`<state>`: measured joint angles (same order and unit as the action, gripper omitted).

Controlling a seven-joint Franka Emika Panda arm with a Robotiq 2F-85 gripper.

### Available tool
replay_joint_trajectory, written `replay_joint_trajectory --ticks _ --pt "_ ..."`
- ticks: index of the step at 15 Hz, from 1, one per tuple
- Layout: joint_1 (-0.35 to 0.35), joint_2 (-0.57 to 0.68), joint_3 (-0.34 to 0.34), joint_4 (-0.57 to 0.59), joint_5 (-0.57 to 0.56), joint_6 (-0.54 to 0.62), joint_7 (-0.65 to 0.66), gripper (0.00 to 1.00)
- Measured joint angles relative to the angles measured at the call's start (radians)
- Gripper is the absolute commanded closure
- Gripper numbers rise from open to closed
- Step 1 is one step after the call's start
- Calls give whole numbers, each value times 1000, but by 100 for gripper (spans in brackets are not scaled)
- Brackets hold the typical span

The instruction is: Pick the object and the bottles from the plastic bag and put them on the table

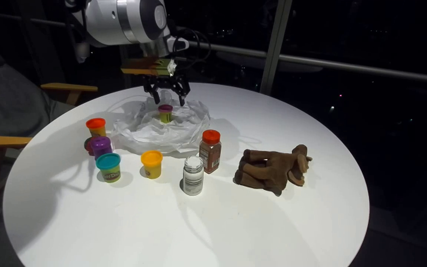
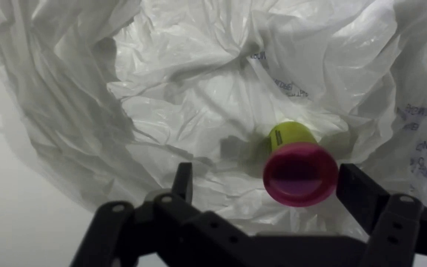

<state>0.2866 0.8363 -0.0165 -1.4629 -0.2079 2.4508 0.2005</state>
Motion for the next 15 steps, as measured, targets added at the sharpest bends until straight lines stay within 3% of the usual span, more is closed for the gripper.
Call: replay_joint_trajectory --ticks 8,9,15 --pt "-27 110 41 166 69 -95 -28 0" --pt "-27 121 46 182 73 -108 -30 18" --pt "-28 189 49 263 75 -162 -30 65"
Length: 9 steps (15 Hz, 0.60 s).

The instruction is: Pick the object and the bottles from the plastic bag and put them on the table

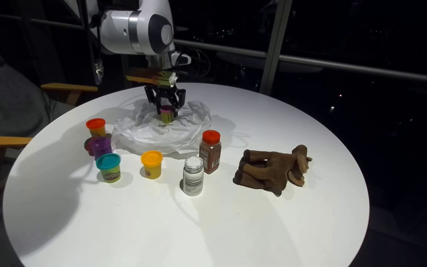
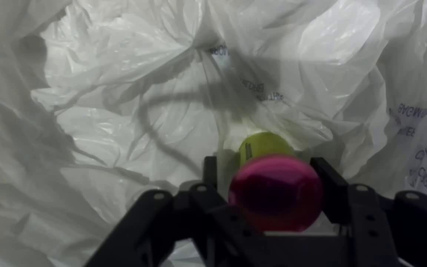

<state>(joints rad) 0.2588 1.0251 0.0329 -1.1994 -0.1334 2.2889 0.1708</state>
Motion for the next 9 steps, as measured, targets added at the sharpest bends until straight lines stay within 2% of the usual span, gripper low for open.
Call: replay_joint_trajectory --ticks 1,2,9 --pt "0 8 0 12 0 -1 0 73" --pt "1 13 0 22 0 -1 0 74" --pt "29 -37 -25 26 -12 1 13 76"
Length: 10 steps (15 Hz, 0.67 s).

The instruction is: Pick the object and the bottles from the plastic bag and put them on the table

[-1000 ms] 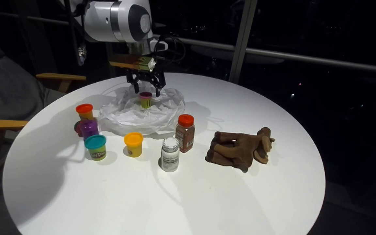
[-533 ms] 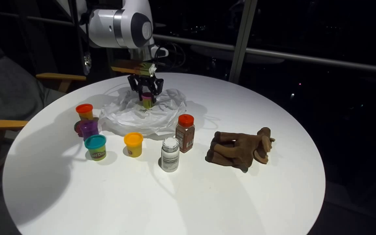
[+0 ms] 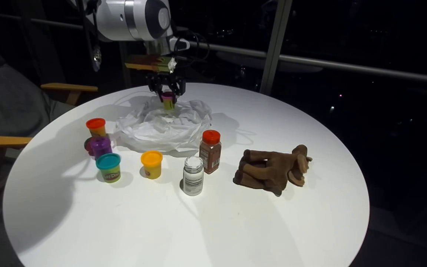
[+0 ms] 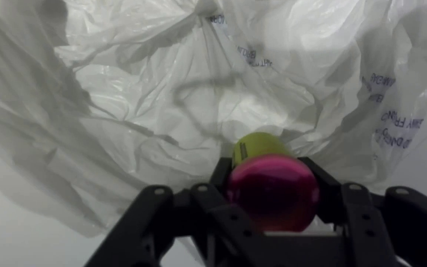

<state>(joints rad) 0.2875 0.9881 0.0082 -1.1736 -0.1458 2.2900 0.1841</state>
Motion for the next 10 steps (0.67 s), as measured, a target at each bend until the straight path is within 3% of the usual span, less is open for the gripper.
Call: replay_joint_trajectory --ticks 10 --pt "45 -431 -61 -420 -164 12 90 76"
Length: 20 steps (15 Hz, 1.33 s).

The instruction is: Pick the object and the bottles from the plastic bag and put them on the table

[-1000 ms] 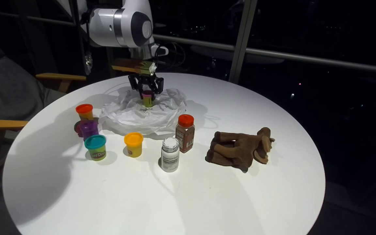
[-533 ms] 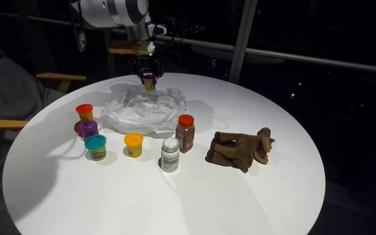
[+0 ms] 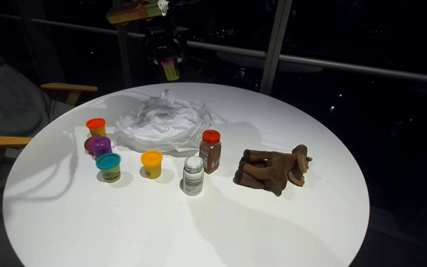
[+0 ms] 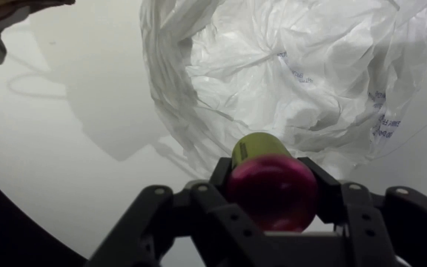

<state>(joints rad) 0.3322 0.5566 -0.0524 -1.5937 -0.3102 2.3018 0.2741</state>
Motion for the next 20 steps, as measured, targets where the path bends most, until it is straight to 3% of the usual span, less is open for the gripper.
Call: replay_joint_trajectory --ticks 8,14,18,20 --pt "-17 -325 3 -414 -41 44 112 76" --pt "-86 -564 46 -770 -58 67 132 76" --pt "-129 -636 101 -1036 -66 243 162 76" --pt "-157 -637 127 -1167 -152 377 232 76"
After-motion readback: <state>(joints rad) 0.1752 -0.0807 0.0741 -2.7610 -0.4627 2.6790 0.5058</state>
